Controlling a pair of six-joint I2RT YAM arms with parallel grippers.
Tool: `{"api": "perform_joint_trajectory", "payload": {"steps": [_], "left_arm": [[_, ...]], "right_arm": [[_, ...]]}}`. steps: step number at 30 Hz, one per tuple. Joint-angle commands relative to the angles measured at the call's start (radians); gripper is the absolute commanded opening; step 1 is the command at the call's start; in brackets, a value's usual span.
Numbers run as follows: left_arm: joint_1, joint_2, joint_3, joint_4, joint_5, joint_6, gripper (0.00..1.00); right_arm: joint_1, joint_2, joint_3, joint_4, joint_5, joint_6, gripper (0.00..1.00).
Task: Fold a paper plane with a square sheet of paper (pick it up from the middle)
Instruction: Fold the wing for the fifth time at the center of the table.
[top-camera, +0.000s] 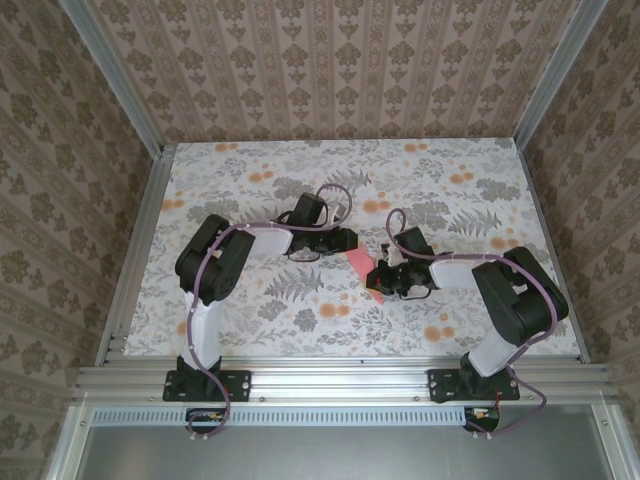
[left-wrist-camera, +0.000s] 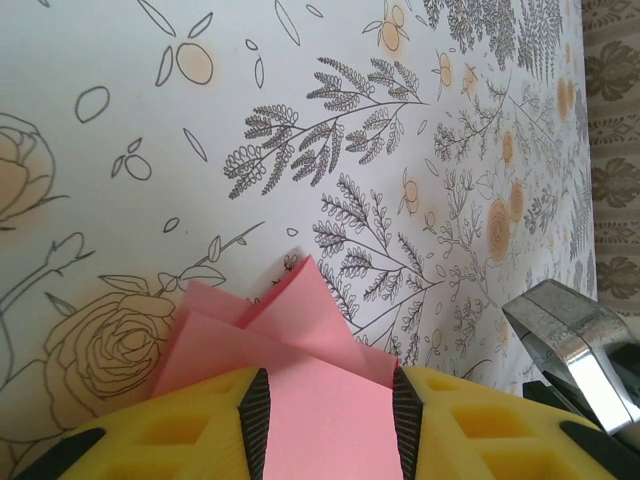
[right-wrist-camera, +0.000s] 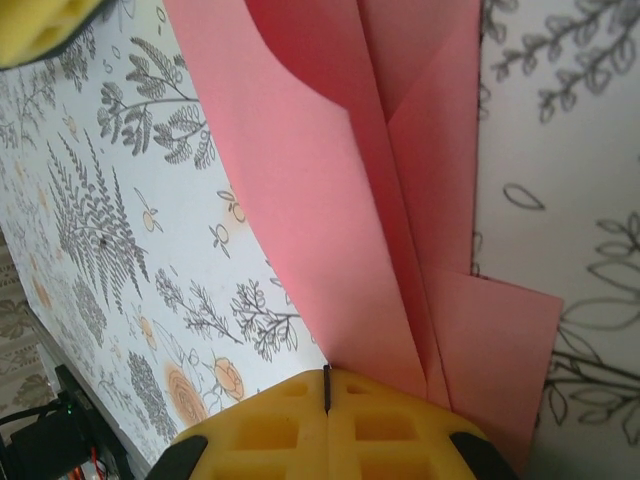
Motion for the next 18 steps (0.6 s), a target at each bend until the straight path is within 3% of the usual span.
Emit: {"api": "perform_joint_trajectory", "payload": {"steps": [1, 6, 18], "left_arm": [[0.017, 0.051, 0.012, -0.045, -0.044, 0.039, 0.40], [0.001, 0.056, 0.007, -0.077, -0.049, 0.053, 0.39], [-0.022, 0.067, 0.046, -0.149, -0.080, 0.072, 0.39]], "right_arm": [[-0.003, -0.034, 0.002, -0.080, -0.030, 0.013, 0.02], [0.000, -0.063, 0.067, -0.004, -0.098, 0.086, 0.05], [0.000, 0.108, 0.168, -0.047, -0.047, 0.055, 0.06]]}}
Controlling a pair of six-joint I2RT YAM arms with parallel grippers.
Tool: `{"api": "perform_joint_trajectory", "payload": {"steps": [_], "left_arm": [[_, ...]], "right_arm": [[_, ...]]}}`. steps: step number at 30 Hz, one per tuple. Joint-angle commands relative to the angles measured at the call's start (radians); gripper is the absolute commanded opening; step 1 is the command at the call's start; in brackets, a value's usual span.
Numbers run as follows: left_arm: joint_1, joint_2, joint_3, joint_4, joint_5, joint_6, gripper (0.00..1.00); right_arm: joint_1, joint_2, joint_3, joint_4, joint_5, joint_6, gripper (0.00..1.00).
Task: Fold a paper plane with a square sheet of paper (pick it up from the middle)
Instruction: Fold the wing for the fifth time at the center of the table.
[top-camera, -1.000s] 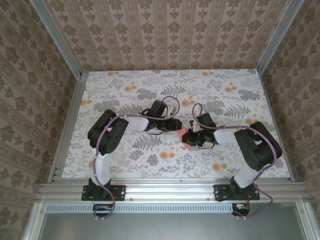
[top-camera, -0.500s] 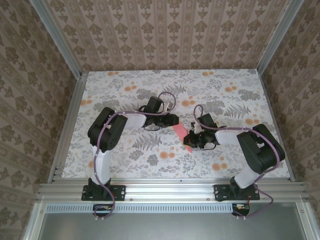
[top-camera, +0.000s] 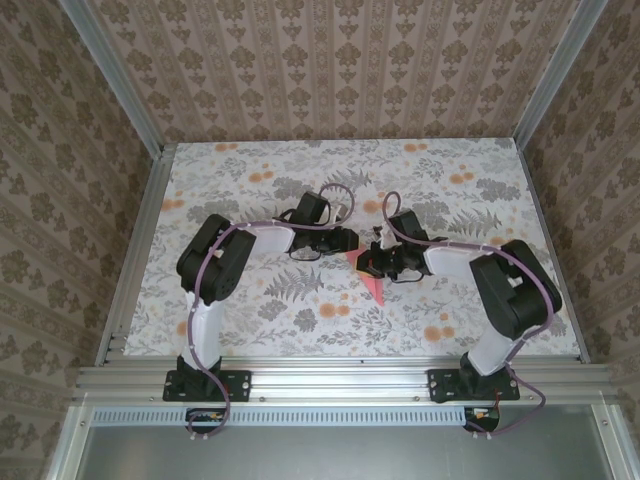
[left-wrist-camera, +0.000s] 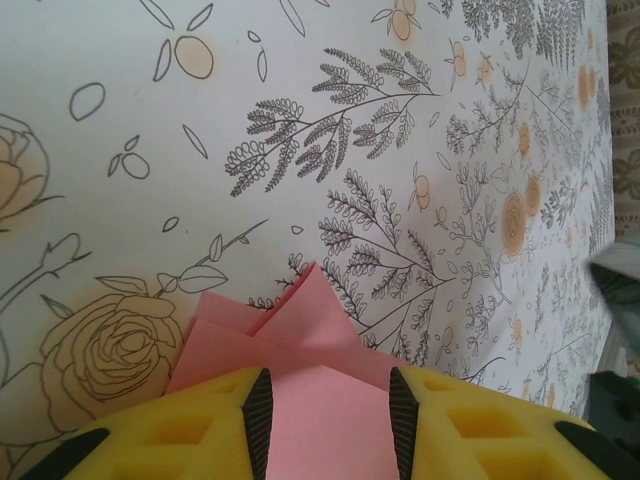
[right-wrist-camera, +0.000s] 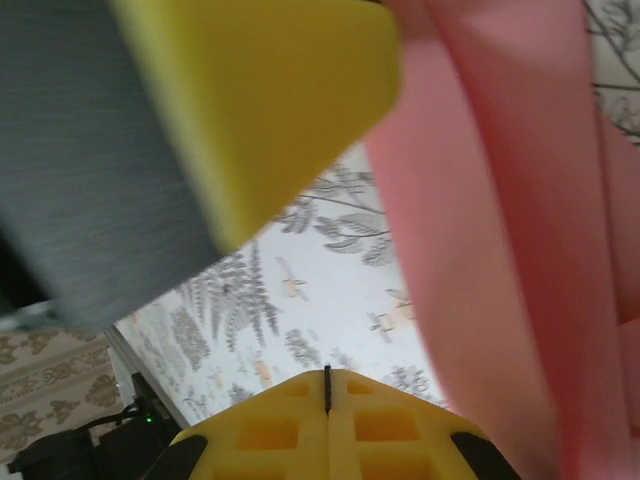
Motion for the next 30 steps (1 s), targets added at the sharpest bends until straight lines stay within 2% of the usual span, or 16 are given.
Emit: {"api": "perform_joint_trajectory", "payload": {"steps": [1, 5, 15, 27, 30], "left_arm": [[-0.008, 0.060, 0.008, -0.078, -0.058, 0.041, 0.39], [-0.008, 0.061, 0.008, -0.096, -0.066, 0.047, 0.39], [-0.008, 0.066, 0.015, -0.118, -0.071, 0.052, 0.38], [-0.009, 0.067, 0.019, -0.123, -0.065, 0.054, 0.38], [-0.011, 0.064, 0.021, -0.124, -0.064, 0.055, 0.38]], "right_arm": [[0.001, 0.046, 0.017, -0.061, 0.031, -0.012, 0.06], [-0.001, 0.061, 0.025, -0.150, 0.102, -0.061, 0.07], [-0.001, -0.155, -0.060, -0.157, 0.002, -0.055, 0.10], [-0.001, -0.073, -0.166, -0.146, 0.060, -0.092, 0.09], [-0.001, -0.103, -0.158, -0.159, 0.041, -0.091, 0.13]]}}
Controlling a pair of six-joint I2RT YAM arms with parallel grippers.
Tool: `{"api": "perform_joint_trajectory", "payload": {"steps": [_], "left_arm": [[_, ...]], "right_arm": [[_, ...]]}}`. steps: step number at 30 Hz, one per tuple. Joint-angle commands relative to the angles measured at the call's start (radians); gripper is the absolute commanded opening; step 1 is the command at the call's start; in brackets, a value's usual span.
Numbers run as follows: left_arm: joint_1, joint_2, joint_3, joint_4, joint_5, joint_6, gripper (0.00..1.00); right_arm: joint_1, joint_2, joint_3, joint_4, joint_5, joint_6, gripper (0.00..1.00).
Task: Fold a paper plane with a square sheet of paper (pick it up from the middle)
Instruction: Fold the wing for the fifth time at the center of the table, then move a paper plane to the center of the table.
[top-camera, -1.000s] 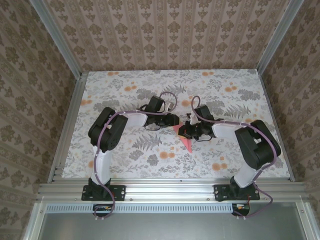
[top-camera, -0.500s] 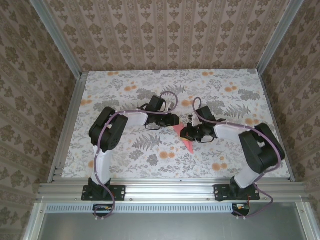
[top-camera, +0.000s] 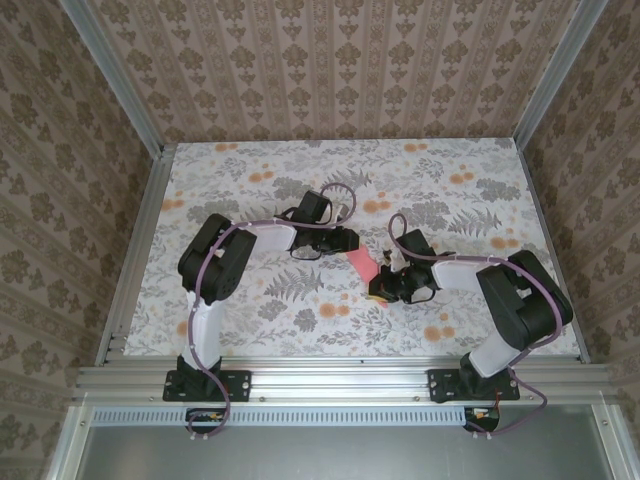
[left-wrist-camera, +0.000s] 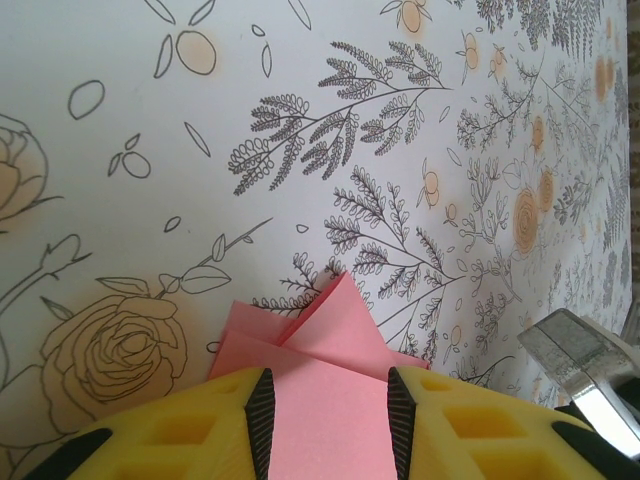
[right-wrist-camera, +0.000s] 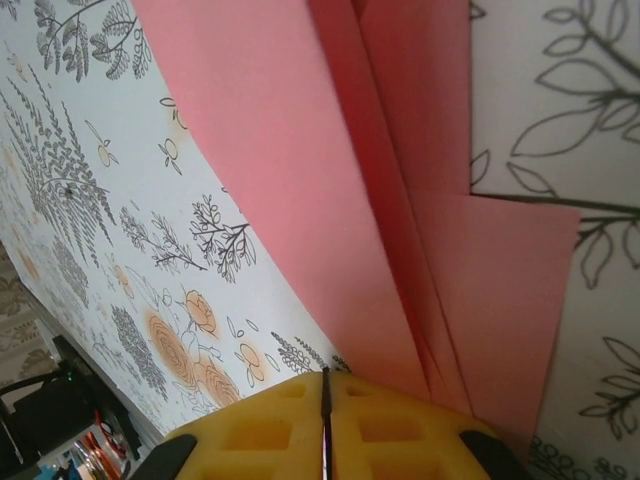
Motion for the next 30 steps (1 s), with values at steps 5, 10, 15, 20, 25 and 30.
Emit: {"api": "perform_joint_trajectory", "payload": {"steps": [5, 10, 15, 20, 25, 30], "left_arm": [[-0.007, -0.001, -0.001, -0.064, -0.022, 0.011, 0.43], [-0.014, -0.141, 0.034, -0.155, -0.069, 0.010, 0.55], [-0.039, -0.213, 0.024, -0.283, -0.162, -0.014, 0.61], [-0.109, -0.236, -0.025, -0.293, -0.202, -0.067, 0.64], [-0.168, -0.215, -0.017, -0.291, -0.228, -0.110, 0.67], [-0.171, -0.199, -0.013, -0.286, -0.246, -0.143, 0.68]], "right_arm": [[-0.015, -0.189, 0.007, -0.082, 0.048, -0.030, 0.24], [-0.094, -0.255, 0.003, -0.131, 0.141, -0.066, 0.37], [-0.118, -0.174, 0.042, -0.127, 0.152, -0.104, 0.40], [-0.118, -0.084, 0.076, -0.088, 0.074, -0.119, 0.42], [-0.116, -0.037, 0.075, -0.064, 0.023, -0.138, 0.43], [-0.107, -0.027, 0.072, -0.064, -0.013, -0.162, 0.43]]}}
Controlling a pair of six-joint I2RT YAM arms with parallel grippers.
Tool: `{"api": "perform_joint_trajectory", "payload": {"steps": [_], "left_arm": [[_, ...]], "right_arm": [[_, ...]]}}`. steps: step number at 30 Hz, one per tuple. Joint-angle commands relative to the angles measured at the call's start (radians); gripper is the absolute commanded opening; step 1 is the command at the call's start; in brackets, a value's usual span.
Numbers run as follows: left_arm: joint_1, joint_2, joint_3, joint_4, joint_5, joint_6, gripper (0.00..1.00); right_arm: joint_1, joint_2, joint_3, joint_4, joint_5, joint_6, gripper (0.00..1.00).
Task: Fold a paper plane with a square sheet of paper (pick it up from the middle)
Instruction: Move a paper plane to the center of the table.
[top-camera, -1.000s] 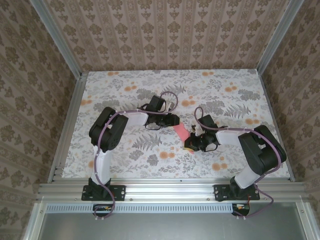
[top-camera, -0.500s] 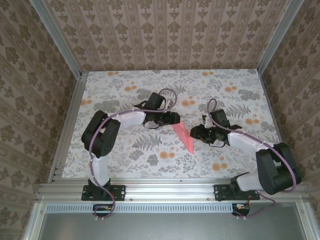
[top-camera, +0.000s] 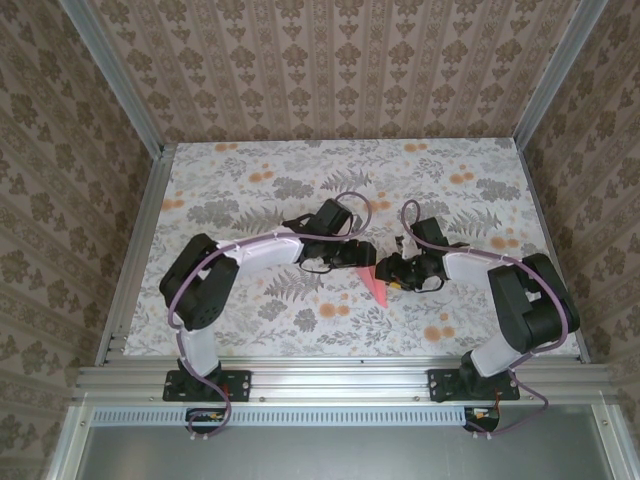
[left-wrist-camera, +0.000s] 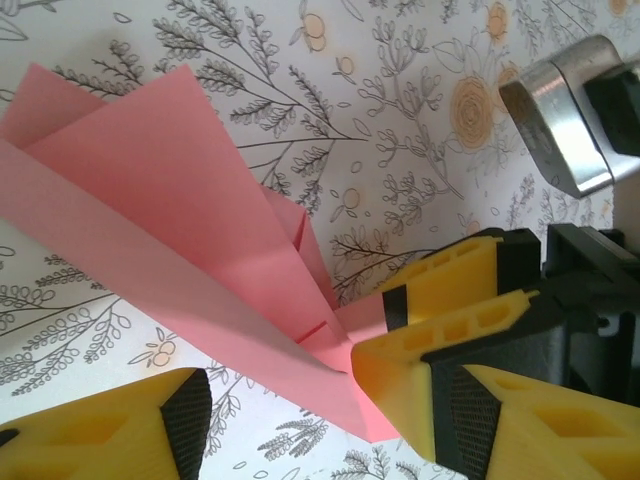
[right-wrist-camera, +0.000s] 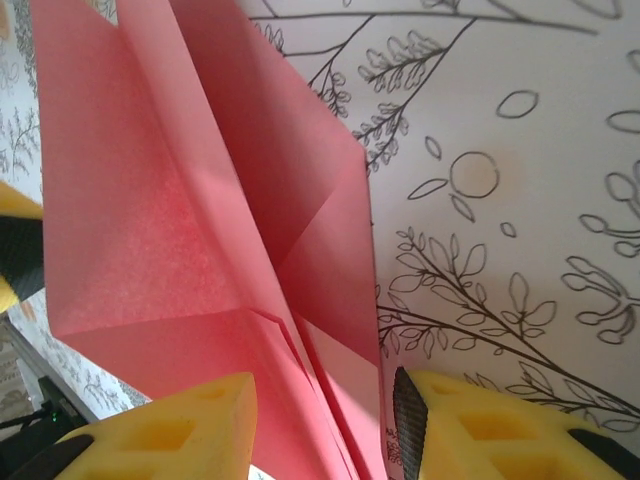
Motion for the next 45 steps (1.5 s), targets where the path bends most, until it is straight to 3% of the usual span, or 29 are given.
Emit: {"api": "perform_joint_trajectory", "payload": {"steps": [1, 8, 14, 27, 38, 45], "left_arm": [[0.011, 0.021, 0.003, -0.026, -0.035, -0.042, 0.68], [0.048, 0.009, -0.040, -0.014, -0.057, -0.091, 0.61], [0.073, -0.003, -0.093, 0.022, -0.048, -0.114, 0.47], [0.086, -0.025, -0.167, 0.028, -0.076, -0.118, 0.26], [0.087, -0.030, -0.184, 0.036, -0.081, -0.115, 0.23], [0.092, -0.041, -0.209, 0.044, -0.103, -0.120, 0.22]], "right_arm": [[0.011, 0.007, 0.015, 0.010, -0.051, -0.036, 0.43], [0.068, -0.019, 0.036, -0.029, 0.003, -0.063, 0.37], [0.144, -0.025, 0.091, -0.116, 0.130, -0.114, 0.28], [0.306, 0.038, 0.233, -0.262, 0.403, -0.120, 0.28], [0.426, 0.158, 0.353, -0.374, 0.595, -0.099, 0.30], [0.468, 0.213, 0.391, -0.437, 0.664, -0.080, 0.24]]}}
